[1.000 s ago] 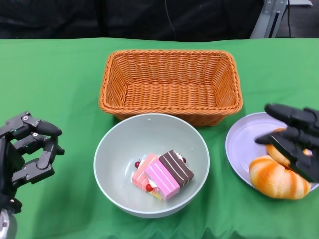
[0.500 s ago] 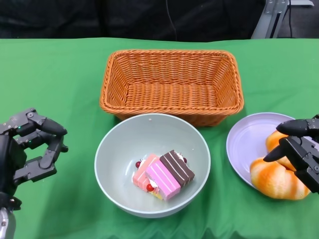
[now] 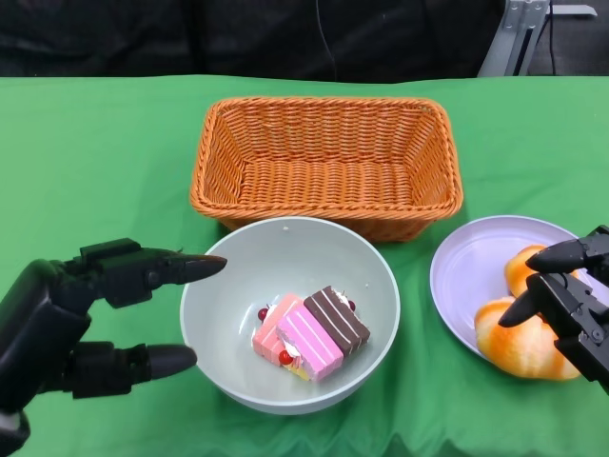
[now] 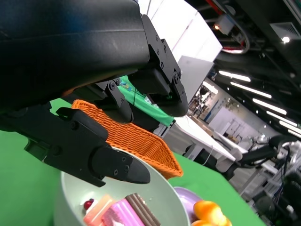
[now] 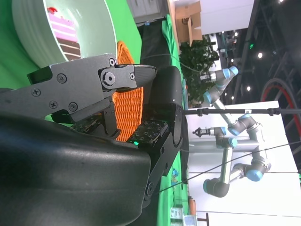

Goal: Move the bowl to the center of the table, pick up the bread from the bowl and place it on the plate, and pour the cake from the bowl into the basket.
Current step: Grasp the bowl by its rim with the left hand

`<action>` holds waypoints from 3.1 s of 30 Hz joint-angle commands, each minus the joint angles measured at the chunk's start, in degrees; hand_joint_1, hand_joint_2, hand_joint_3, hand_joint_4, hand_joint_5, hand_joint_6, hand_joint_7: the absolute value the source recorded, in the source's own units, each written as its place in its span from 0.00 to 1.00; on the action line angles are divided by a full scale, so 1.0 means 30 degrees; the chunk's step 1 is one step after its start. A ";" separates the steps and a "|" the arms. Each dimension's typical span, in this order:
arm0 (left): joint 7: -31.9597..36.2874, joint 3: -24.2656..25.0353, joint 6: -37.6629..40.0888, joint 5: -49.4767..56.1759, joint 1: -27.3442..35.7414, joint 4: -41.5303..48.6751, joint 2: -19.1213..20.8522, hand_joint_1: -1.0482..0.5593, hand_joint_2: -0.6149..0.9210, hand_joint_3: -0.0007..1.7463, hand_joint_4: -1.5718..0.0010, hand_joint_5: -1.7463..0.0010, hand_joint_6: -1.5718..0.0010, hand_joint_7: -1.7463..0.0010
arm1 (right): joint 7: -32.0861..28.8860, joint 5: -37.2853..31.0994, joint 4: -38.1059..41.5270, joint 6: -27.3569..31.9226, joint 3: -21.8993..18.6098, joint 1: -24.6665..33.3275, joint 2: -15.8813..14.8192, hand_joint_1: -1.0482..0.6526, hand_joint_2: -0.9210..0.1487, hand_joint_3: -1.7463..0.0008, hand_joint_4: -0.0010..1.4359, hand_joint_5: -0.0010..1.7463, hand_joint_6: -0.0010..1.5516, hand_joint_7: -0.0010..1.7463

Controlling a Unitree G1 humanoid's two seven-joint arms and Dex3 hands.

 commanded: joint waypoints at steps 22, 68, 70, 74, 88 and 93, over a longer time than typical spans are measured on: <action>0.2471 -0.1484 -0.4823 0.6073 -0.1399 0.1089 0.3540 0.38 0.85 0.00 0.52 0.95 0.52 0.98 | 0.0172 -0.0115 -0.0127 0.0356 -0.0283 -0.0258 0.0872 0.50 0.16 0.69 0.49 0.79 0.46 0.60; 0.4409 -0.7434 0.3568 1.3075 -0.2500 -0.1114 0.4472 0.40 0.95 0.01 0.50 1.00 0.53 1.00 | 0.0142 -0.0990 -0.0429 -0.0222 0.0494 0.0261 0.1870 0.53 0.24 0.57 0.51 0.79 0.50 0.55; 0.3691 -0.7817 0.4190 1.3157 -0.2694 -0.1309 0.4529 0.39 0.95 0.01 0.51 1.00 0.54 1.00 | 0.0178 -0.1091 -0.0401 -0.0348 0.0508 0.0274 0.1917 0.53 0.24 0.56 0.50 0.80 0.49 0.56; 0.2913 -0.8492 0.5300 1.3537 -0.2895 -0.1566 0.4560 0.39 0.96 0.00 0.53 1.00 0.55 1.00 | -0.0064 -0.1188 -0.0584 -0.0202 0.0522 0.0348 0.2035 0.53 0.25 0.56 0.51 0.80 0.49 0.56; 0.6396 -1.1002 0.8012 1.6504 -0.3444 0.0280 0.3739 0.37 0.98 0.00 0.52 0.99 0.54 1.00 | -0.0018 -0.1395 -0.0906 -0.0326 0.0580 0.0622 0.1987 0.52 0.25 0.56 0.51 0.80 0.49 0.56; 0.7665 -1.1828 0.7964 1.6354 -0.3845 0.1612 0.3534 0.40 0.98 0.00 0.50 0.99 0.52 0.99 | -0.0148 -0.1311 -0.1211 -0.0031 0.0584 0.0829 0.1986 0.53 0.25 0.55 0.51 0.80 0.49 0.56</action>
